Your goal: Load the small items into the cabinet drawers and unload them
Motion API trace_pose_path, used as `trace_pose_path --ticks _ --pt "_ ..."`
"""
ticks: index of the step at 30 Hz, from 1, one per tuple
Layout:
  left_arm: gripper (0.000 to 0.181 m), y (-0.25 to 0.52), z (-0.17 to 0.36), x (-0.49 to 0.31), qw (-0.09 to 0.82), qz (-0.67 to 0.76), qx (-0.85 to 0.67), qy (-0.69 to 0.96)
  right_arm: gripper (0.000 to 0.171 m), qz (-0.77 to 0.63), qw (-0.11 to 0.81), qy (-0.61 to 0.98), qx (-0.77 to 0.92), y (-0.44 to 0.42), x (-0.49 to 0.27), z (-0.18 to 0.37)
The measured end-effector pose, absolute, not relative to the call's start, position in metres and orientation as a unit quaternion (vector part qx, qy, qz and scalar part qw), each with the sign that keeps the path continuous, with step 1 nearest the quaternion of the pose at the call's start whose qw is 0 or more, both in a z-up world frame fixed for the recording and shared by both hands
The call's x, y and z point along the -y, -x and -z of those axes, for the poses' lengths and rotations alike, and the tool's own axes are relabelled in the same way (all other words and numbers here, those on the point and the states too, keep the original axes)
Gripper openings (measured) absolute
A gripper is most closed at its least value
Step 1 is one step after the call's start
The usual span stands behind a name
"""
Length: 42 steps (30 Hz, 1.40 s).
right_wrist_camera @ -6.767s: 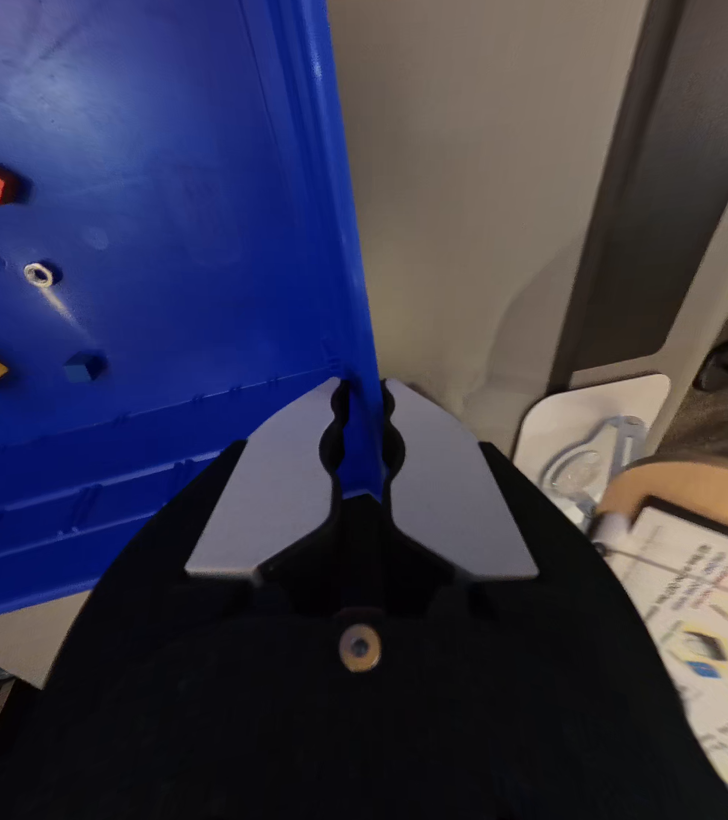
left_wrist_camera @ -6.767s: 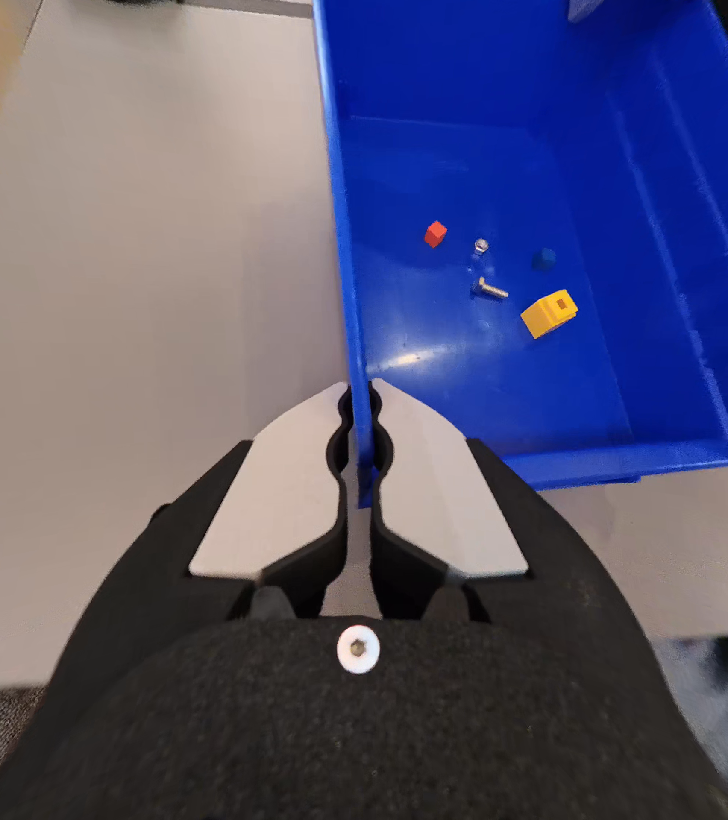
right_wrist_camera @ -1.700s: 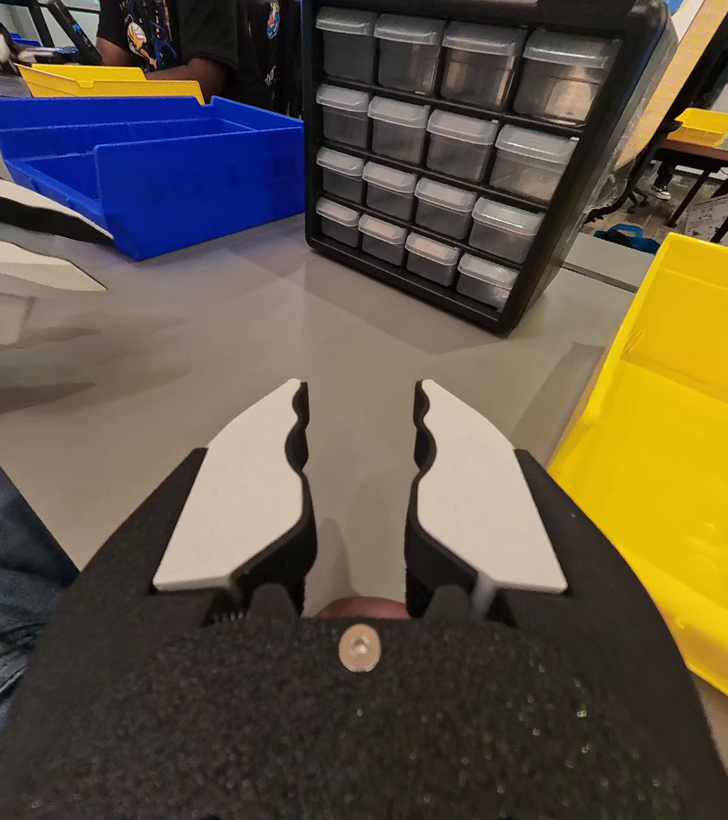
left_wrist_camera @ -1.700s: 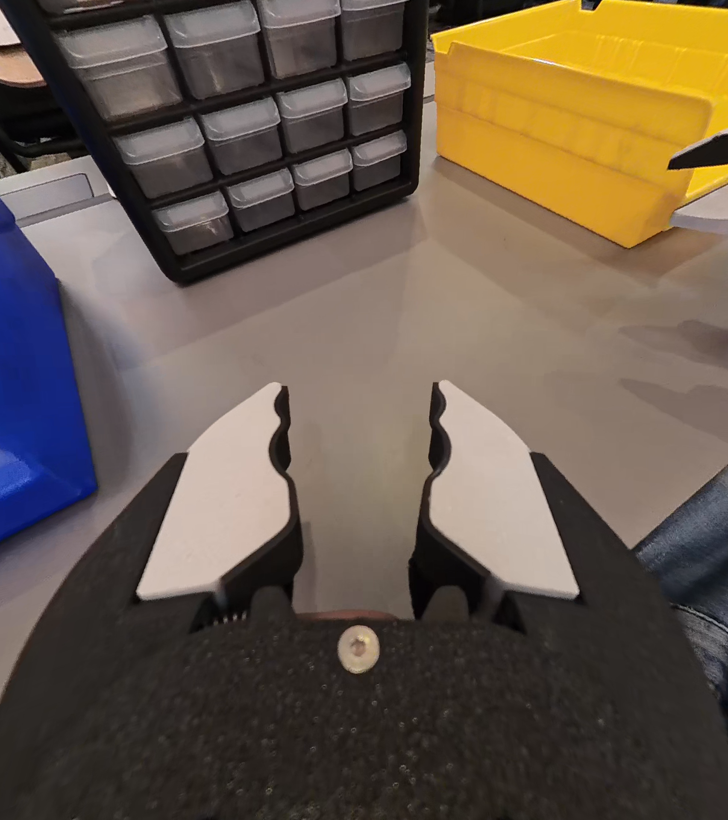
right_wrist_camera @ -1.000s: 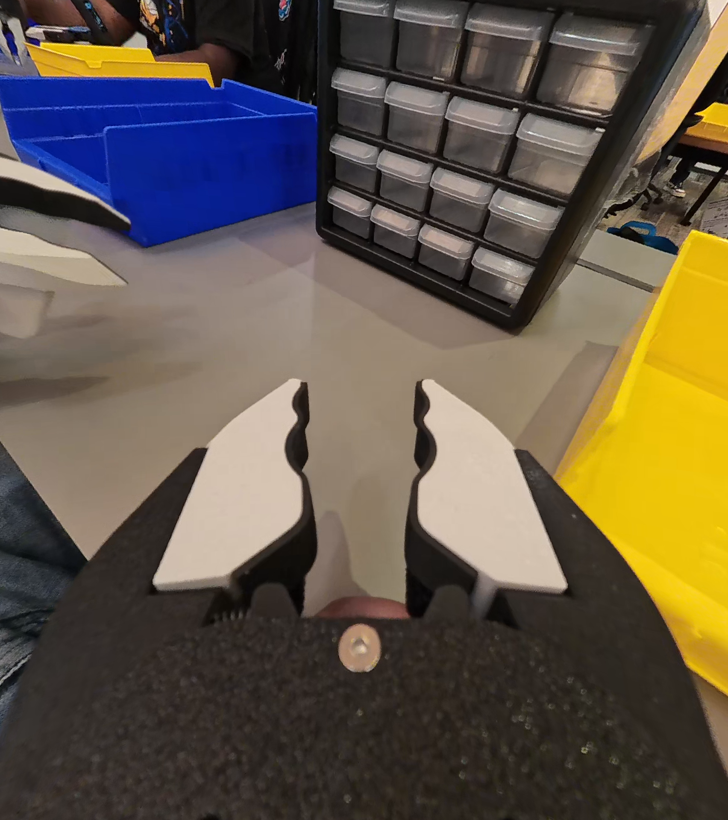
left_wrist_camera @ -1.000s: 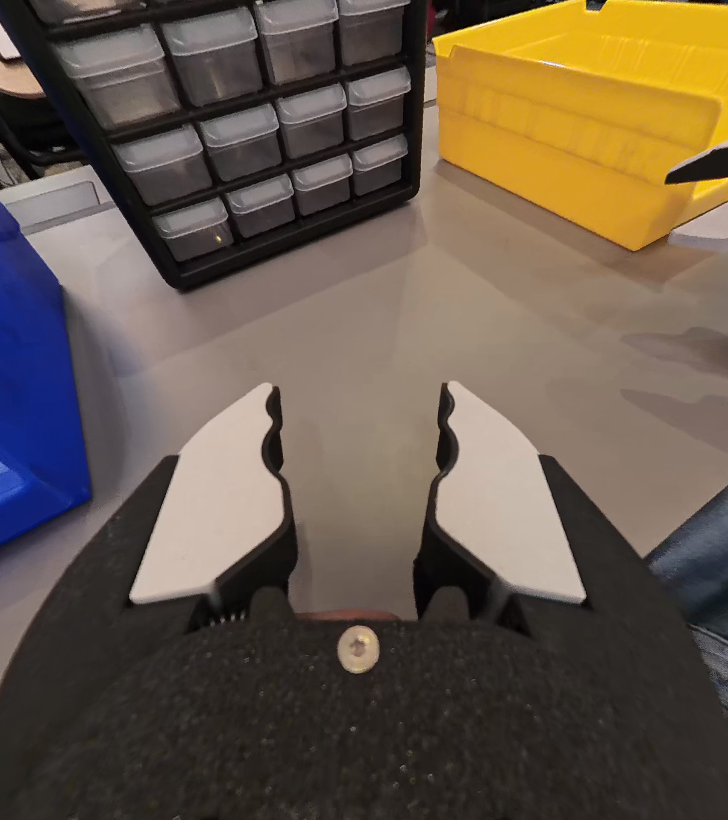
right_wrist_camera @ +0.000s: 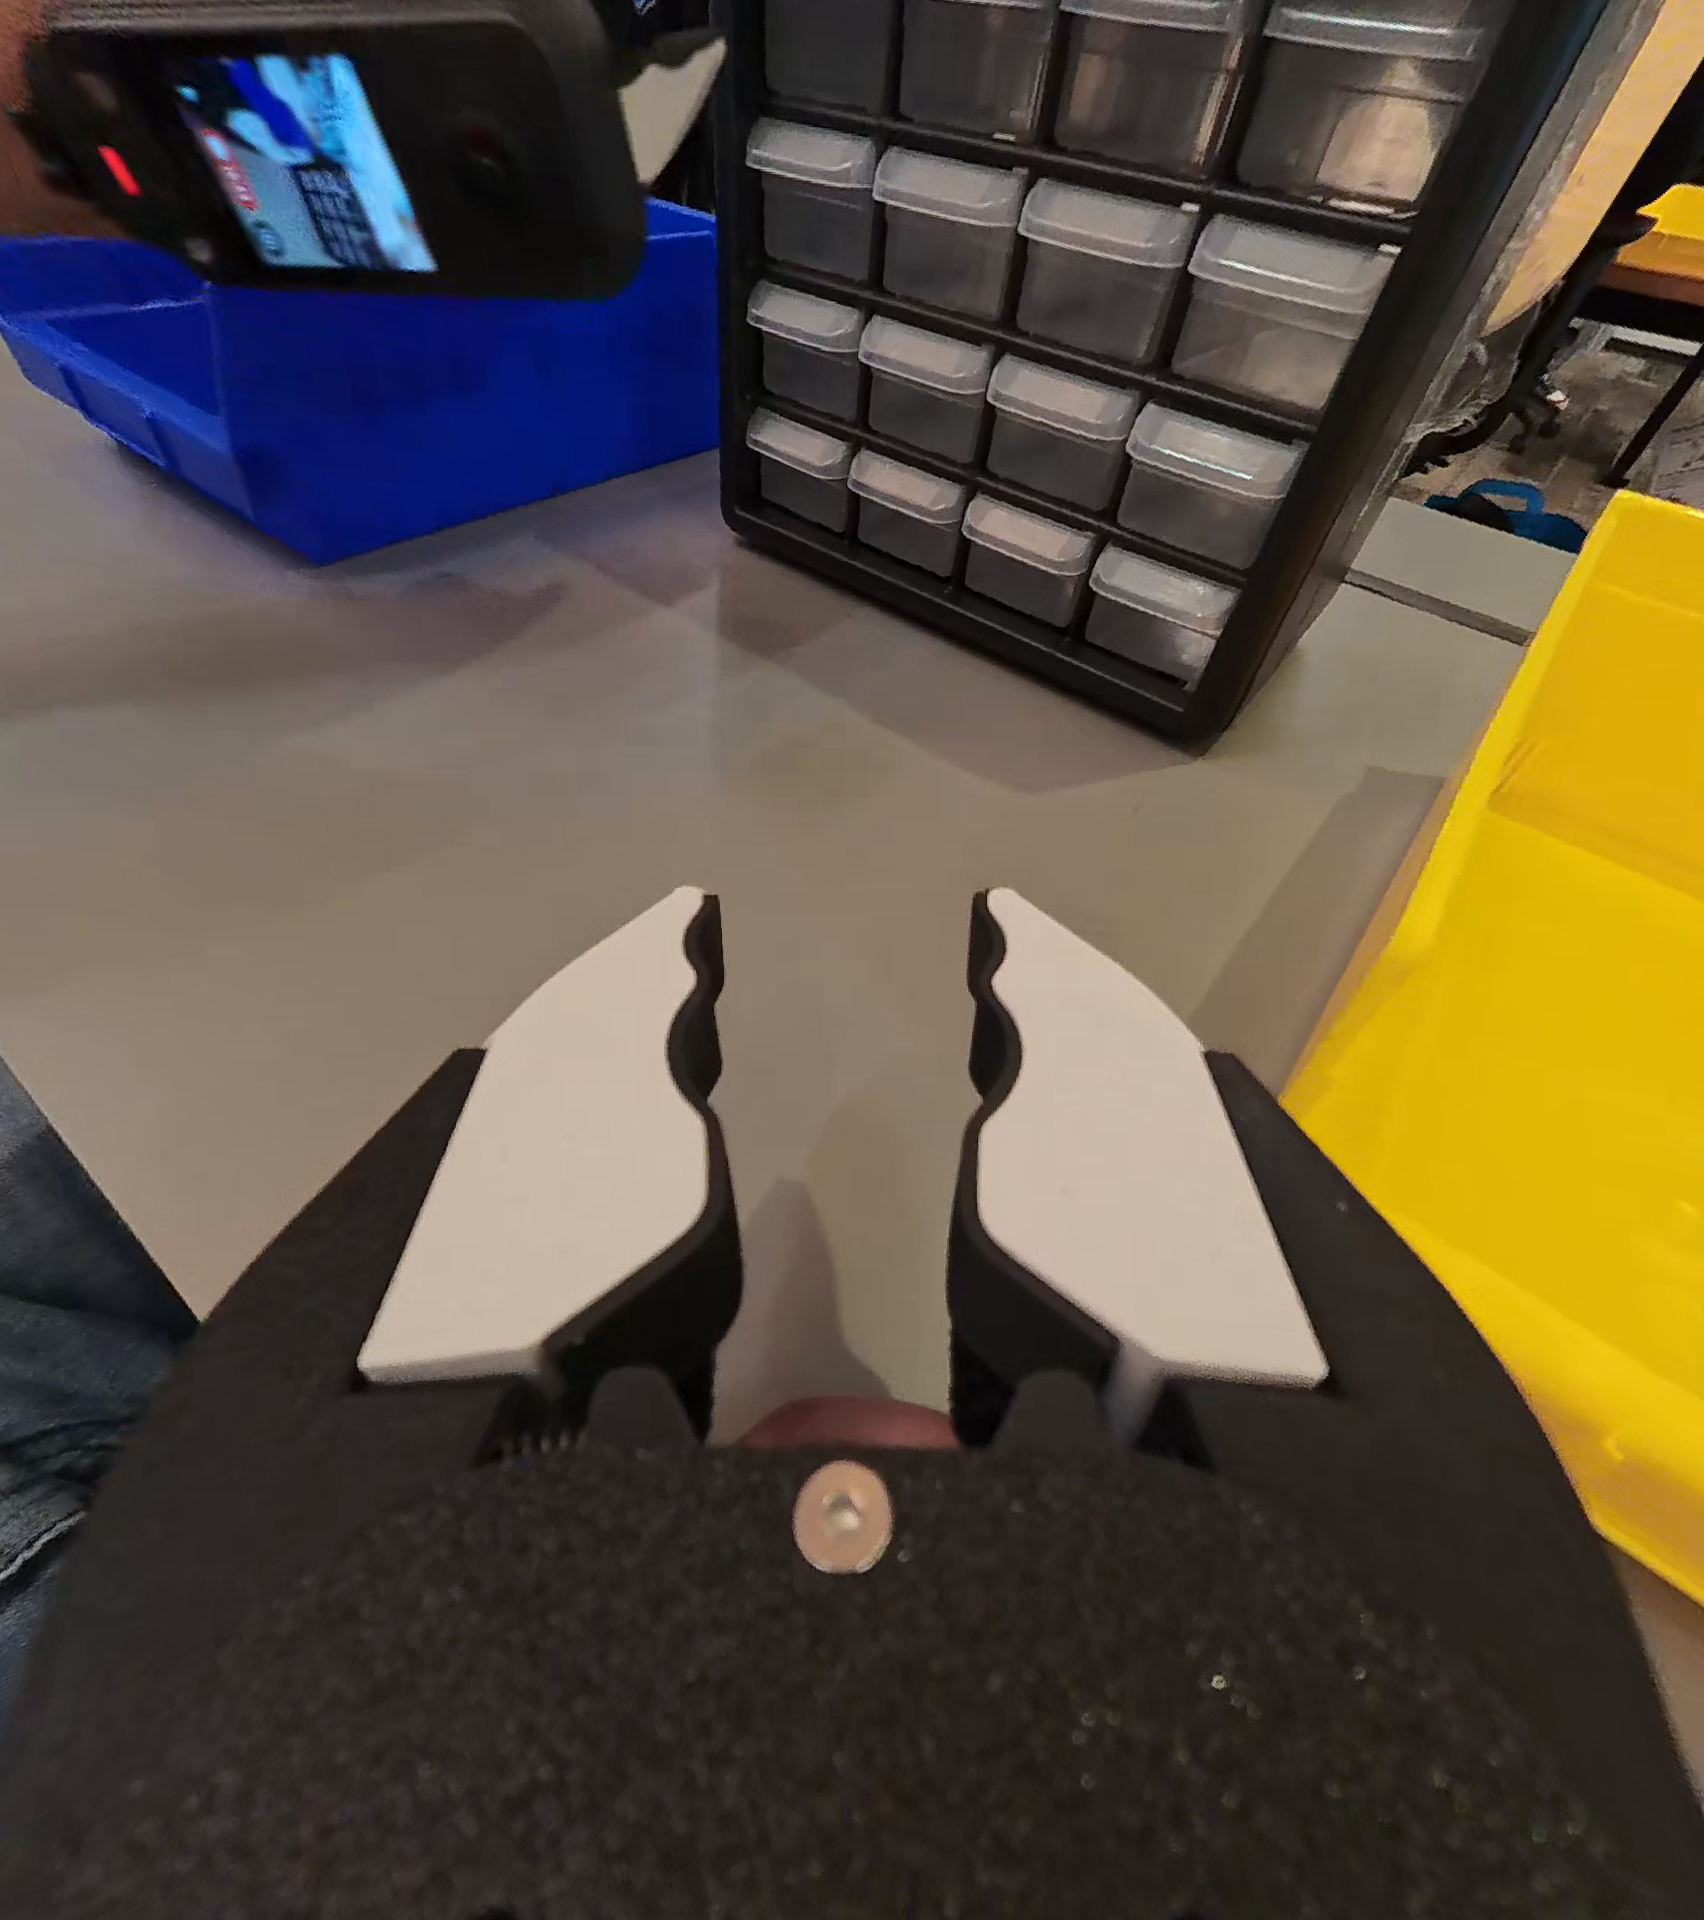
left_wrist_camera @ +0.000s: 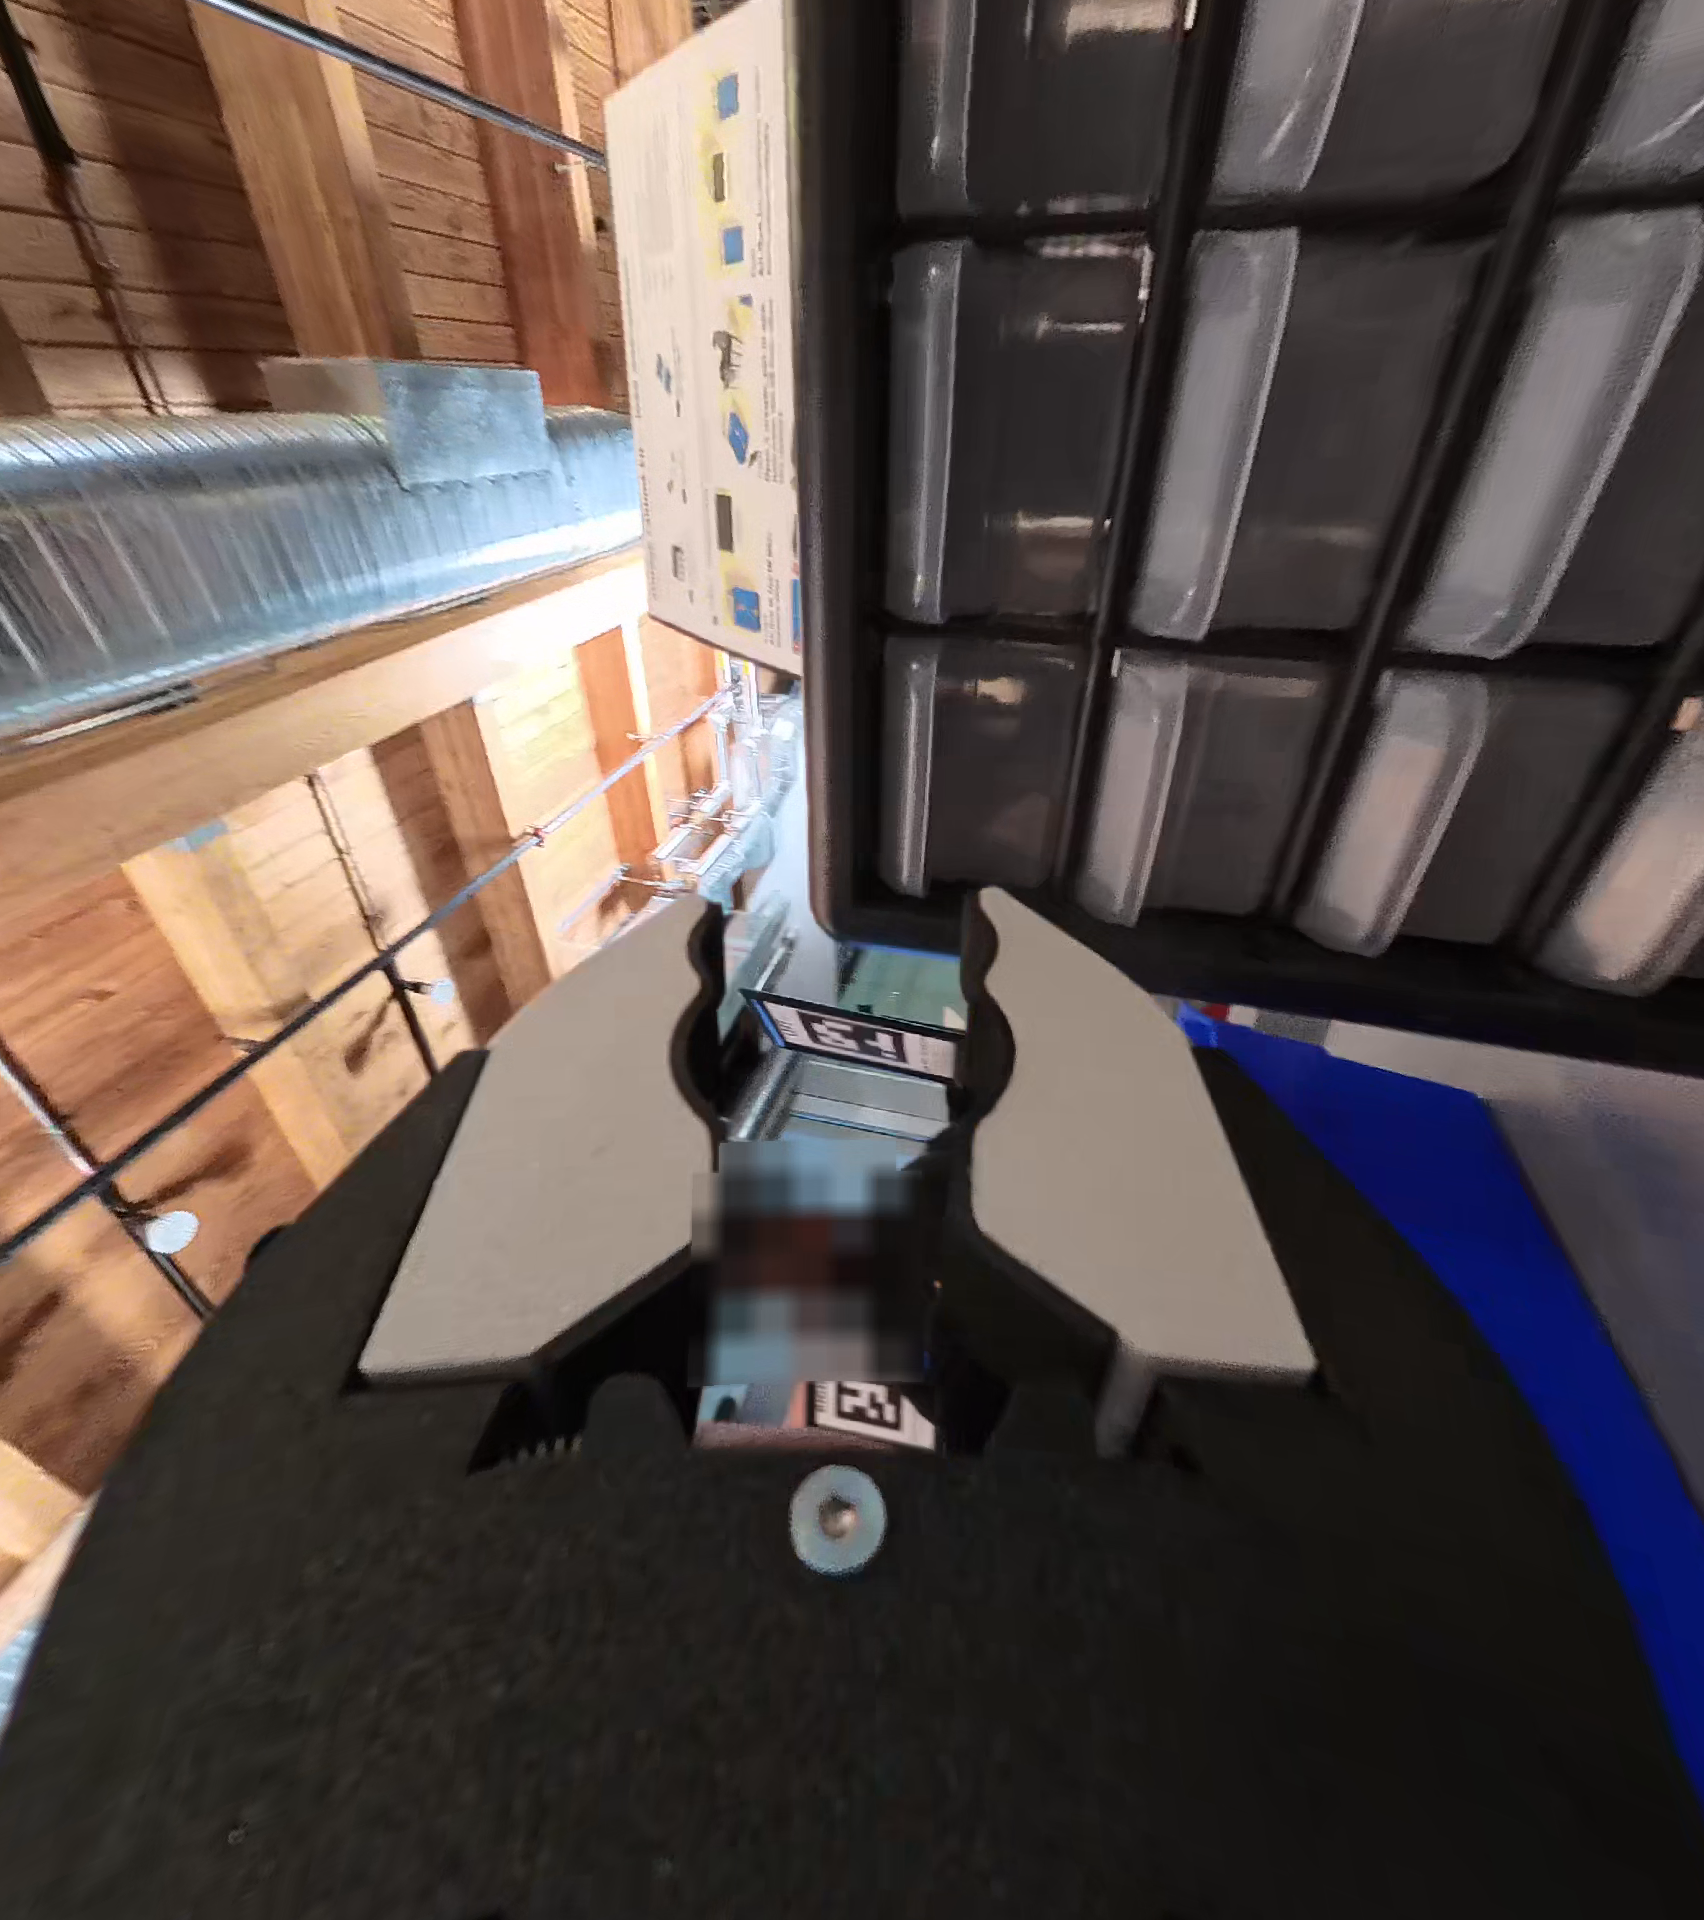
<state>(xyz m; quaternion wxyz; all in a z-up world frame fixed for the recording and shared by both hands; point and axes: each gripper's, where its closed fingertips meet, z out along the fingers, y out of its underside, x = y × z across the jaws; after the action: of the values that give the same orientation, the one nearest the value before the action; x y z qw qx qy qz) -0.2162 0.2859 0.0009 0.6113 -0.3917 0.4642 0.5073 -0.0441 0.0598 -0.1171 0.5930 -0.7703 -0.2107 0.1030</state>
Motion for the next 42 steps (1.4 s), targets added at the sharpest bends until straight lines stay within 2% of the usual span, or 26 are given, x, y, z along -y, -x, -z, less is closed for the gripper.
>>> trace_pose_path --ticks 3,6,12,23,28,40,42 --pt "0.041 0.209 -0.001 -0.299 0.610 -0.514 -0.475 0.372 0.045 -0.106 0.592 0.771 0.209 0.044 -0.060 0.118" --pt "0.024 0.205 0.010 -0.309 0.598 -0.521 -0.488 0.365 0.045 -0.113 0.588 0.773 0.207 0.045 -0.060 0.119" --pt "0.034 0.202 0.014 -0.318 0.599 -0.539 -0.486 0.338 0.045 -0.120 0.583 0.776 0.210 0.048 -0.060 0.121" --pt "0.026 0.199 0.011 -0.327 0.606 -0.548 -0.480 0.318 0.045 -0.129 0.578 0.778 0.209 0.049 -0.061 0.122" --pt "0.005 0.196 0.002 -0.326 0.612 -0.552 -0.472 0.312 0.044 -0.131 0.578 0.778 0.209 0.049 -0.061 0.122" --pt "0.005 0.202 0.002 -0.293 0.617 -0.527 -0.472 0.344 0.044 -0.131 0.577 0.777 0.214 0.052 -0.058 0.123" --pt "0.015 0.207 0.008 -0.288 0.614 -0.500 -0.472 0.387 0.044 -0.130 0.577 0.777 0.216 0.053 -0.057 0.123"
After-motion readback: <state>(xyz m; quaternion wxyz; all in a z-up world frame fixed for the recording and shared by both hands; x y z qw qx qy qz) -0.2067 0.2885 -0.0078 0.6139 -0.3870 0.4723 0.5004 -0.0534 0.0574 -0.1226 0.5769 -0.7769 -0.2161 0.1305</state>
